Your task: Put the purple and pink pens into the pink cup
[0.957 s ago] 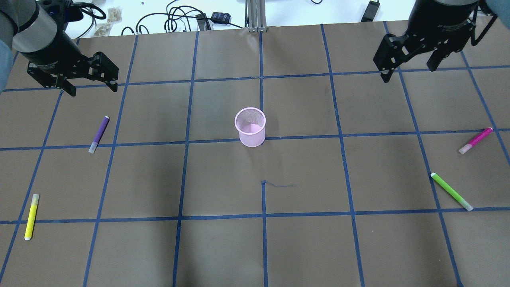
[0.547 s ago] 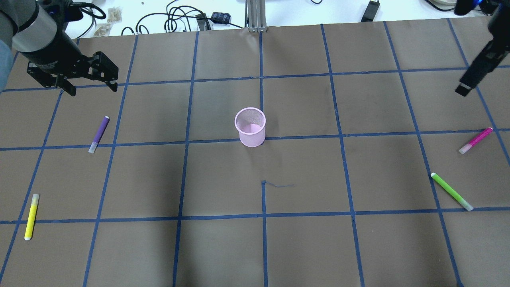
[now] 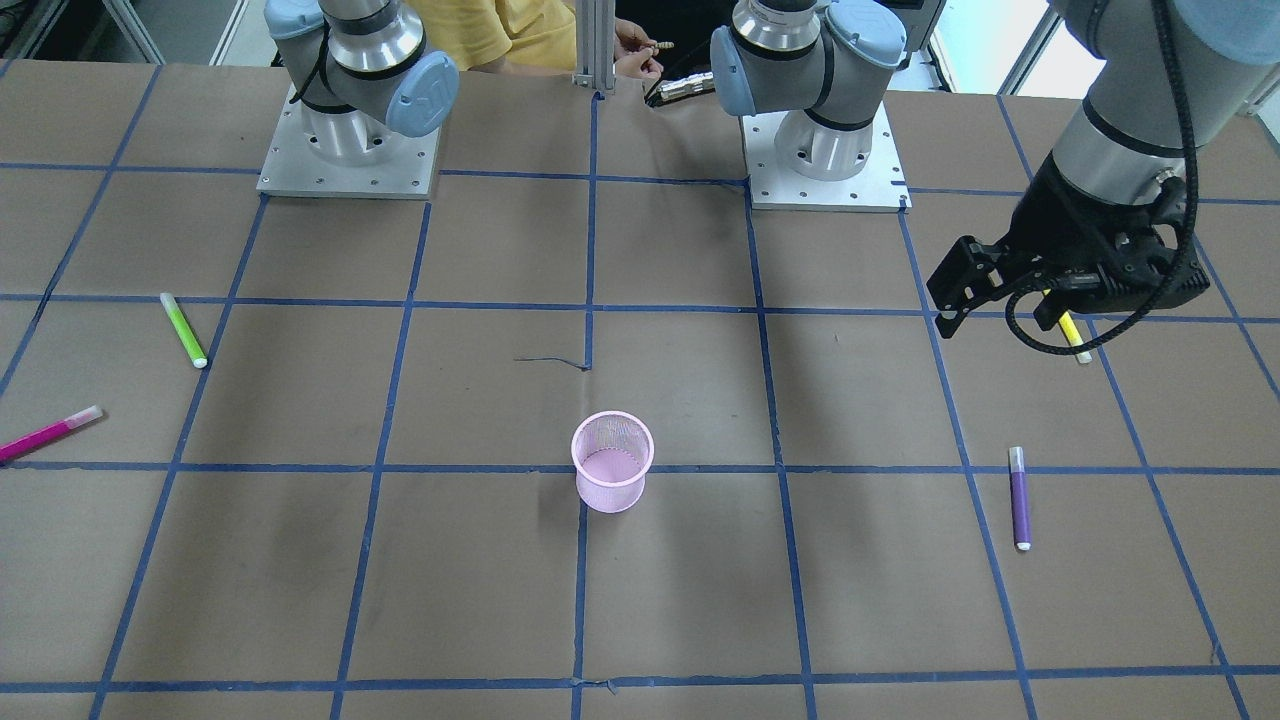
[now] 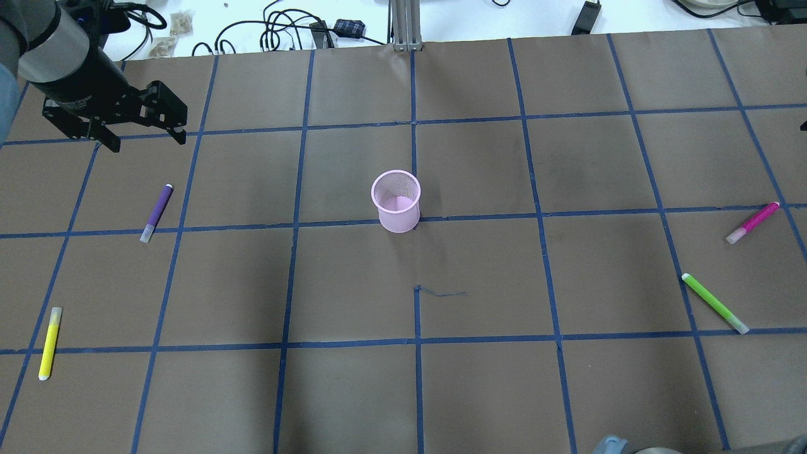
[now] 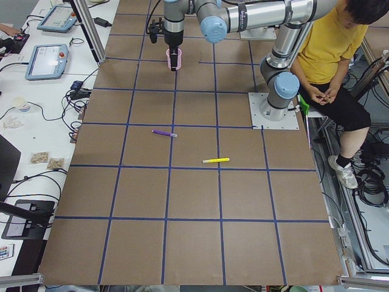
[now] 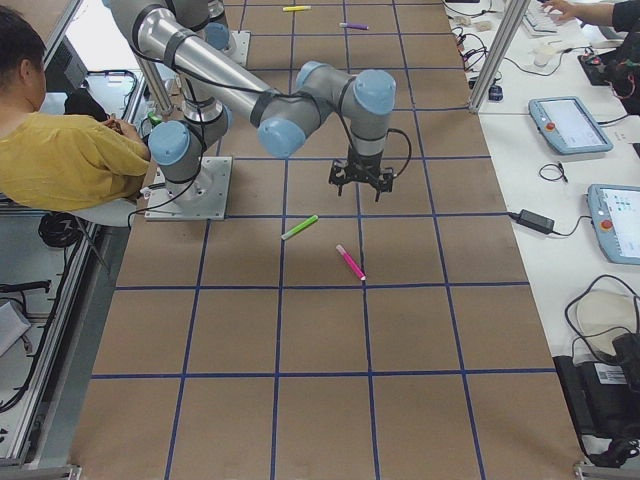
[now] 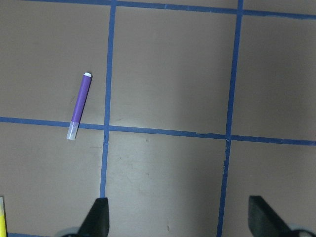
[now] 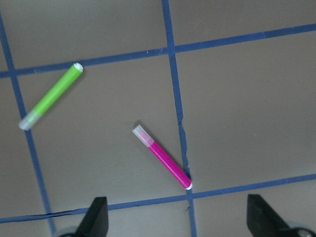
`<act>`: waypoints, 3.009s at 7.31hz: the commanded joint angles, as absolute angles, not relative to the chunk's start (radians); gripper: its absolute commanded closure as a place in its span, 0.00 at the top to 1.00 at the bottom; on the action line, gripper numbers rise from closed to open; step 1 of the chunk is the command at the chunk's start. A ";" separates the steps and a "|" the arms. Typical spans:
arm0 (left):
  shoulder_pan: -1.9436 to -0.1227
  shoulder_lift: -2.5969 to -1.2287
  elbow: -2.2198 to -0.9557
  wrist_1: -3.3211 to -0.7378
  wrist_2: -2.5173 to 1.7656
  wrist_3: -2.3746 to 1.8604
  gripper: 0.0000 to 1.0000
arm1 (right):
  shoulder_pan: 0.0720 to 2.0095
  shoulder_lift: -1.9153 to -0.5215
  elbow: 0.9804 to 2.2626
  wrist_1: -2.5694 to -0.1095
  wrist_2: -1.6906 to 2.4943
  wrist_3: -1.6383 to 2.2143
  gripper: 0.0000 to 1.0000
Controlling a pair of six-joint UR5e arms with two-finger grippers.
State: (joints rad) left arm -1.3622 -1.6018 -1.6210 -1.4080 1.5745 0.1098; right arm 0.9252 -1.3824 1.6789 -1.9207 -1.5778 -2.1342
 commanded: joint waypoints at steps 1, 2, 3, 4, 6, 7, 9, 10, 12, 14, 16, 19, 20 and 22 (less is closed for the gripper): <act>-1.362 -1.603 -1.621 -1.408 1.572 0.095 1.00 | 0.807 -1.240 1.698 -2.025 -1.400 -2.520 1.00; -1.362 -1.605 -1.620 -1.408 1.574 0.095 1.00 | 0.796 -1.186 1.689 -2.023 -1.393 -2.660 1.00; -1.362 -1.605 -1.621 -1.408 1.574 0.095 1.00 | 0.793 -1.145 1.677 -1.996 -1.393 -2.724 1.00; -1.362 -1.605 -1.621 -1.408 1.574 0.095 1.00 | 0.793 -1.115 1.661 -1.965 -1.402 -2.809 0.96; -1.362 -1.608 -1.621 -1.408 1.574 0.095 1.00 | 0.793 -1.051 1.657 -1.967 -1.405 -2.942 0.86; -1.362 -1.605 -1.621 -1.408 1.575 0.095 1.00 | 0.793 -1.046 1.658 -1.970 -1.408 -2.935 0.85; -1.377 -1.598 -1.621 -1.408 1.575 0.094 1.00 | 0.792 -1.035 1.661 -1.970 -1.449 -2.872 0.69; -1.419 -1.594 -1.620 -1.408 1.583 0.063 1.00 | 0.792 -1.035 1.666 -1.968 -1.450 -2.853 0.67; -1.503 -1.589 -1.614 -1.404 1.635 -0.024 1.00 | 0.792 -1.031 1.667 -1.970 -1.451 -2.853 0.61; -1.525 -1.572 -1.591 -1.429 1.625 -0.031 1.00 | 0.792 -1.019 1.661 -1.971 -1.450 -2.855 0.41; -1.574 -1.577 -1.589 -1.433 1.623 -0.049 1.00 | 0.792 -1.022 1.661 -1.971 -1.447 -2.855 0.00; -1.492 -1.581 -1.601 -1.437 1.615 0.038 1.00 | 0.792 -1.075 1.663 -1.953 -1.437 -2.801 0.00; -1.439 -1.606 -1.608 -1.431 1.591 0.079 1.00 | 0.807 -1.138 1.664 -1.933 -1.430 -2.724 0.00; -1.303 -1.672 -1.620 -1.410 1.598 0.356 1.00 | 0.955 -1.323 1.675 -1.876 -1.425 -2.543 0.00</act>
State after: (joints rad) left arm -1.3924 -1.6285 -1.6099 -1.4196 1.5991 0.2023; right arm 0.8625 -1.2116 1.6699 -1.9160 -1.4265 -2.6517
